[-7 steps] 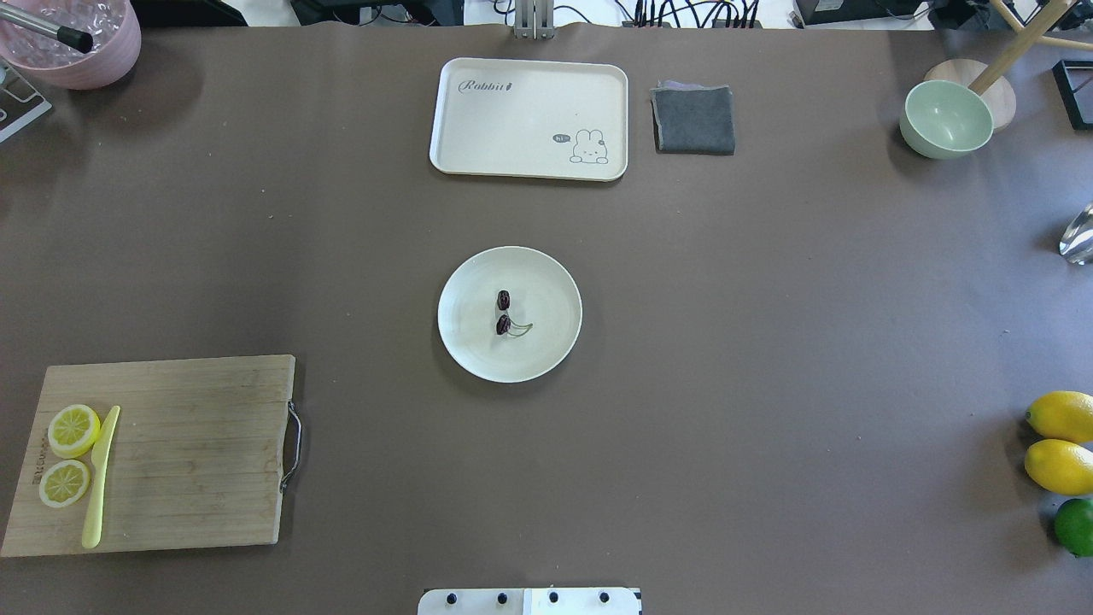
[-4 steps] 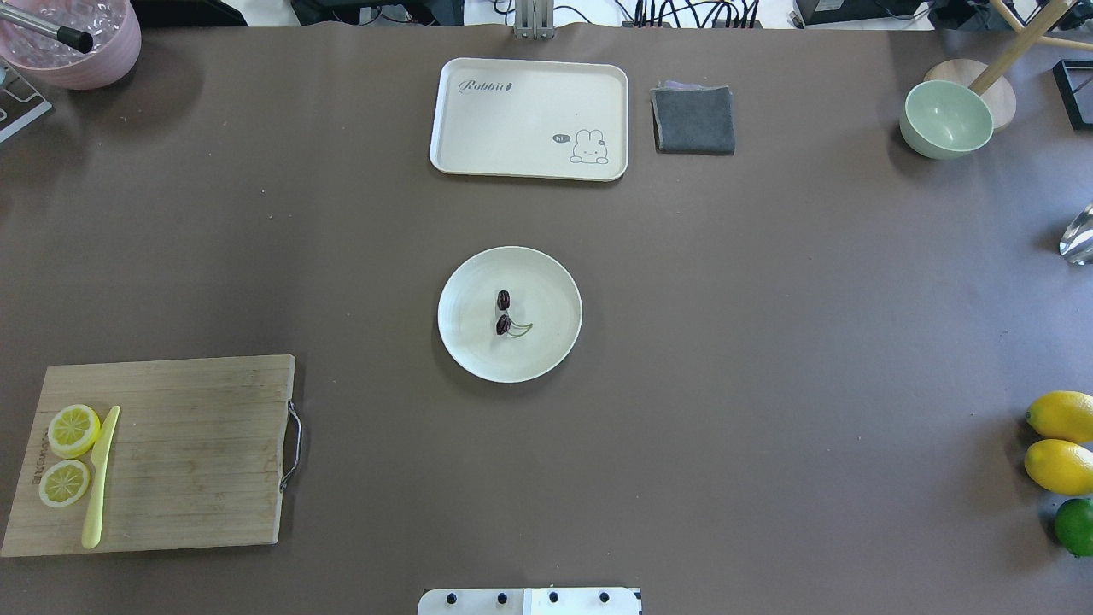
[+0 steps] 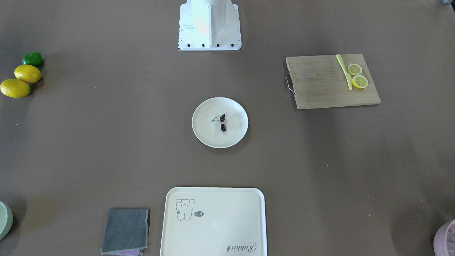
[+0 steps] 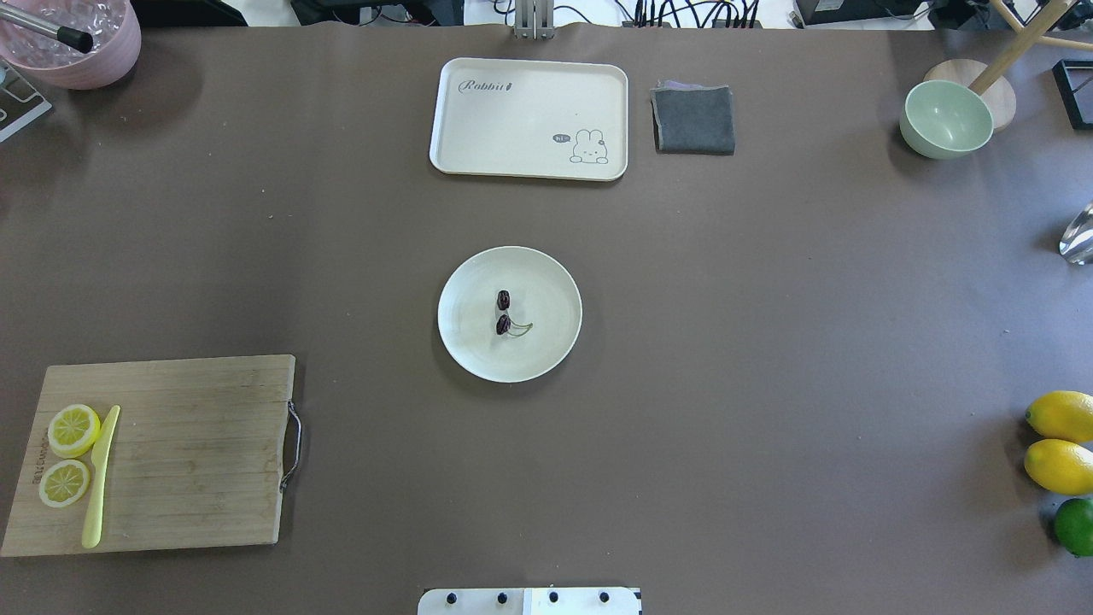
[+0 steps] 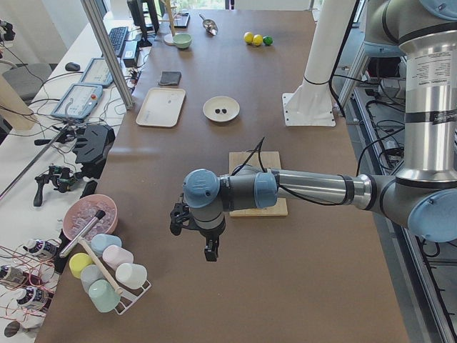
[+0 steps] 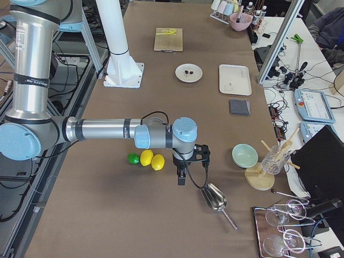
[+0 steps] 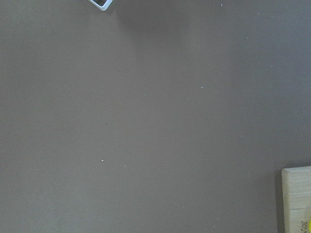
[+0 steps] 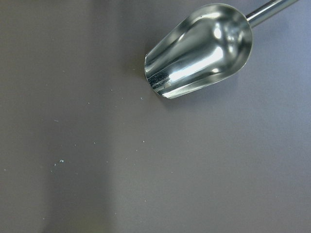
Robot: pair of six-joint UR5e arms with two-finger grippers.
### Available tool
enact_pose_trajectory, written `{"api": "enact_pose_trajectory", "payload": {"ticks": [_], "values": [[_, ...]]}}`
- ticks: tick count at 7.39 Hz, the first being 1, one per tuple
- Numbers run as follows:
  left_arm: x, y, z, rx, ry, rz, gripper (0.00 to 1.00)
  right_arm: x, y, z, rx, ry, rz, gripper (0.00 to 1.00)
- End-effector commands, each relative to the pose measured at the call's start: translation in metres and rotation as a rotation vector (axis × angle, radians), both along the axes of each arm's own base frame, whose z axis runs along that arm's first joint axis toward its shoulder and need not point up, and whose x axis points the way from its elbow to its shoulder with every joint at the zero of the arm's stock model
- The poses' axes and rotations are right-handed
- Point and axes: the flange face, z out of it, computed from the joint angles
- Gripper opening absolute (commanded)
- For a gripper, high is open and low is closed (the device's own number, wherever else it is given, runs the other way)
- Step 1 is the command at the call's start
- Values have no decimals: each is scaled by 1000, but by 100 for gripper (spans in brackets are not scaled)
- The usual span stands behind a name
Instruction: Place red cherry on plate
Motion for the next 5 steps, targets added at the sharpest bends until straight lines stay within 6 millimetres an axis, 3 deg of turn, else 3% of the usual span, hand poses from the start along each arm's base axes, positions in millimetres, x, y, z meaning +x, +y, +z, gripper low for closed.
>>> {"api": "enact_pose_trajectory", "payload": {"ticks": [1,5], "values": [[-3,0,1,1,-39,4,98,0,0,0,0,-1,1,100],[-3,0,3,-4,-37,3,98,-1,0,-1,-1,-8,1,100]]}}
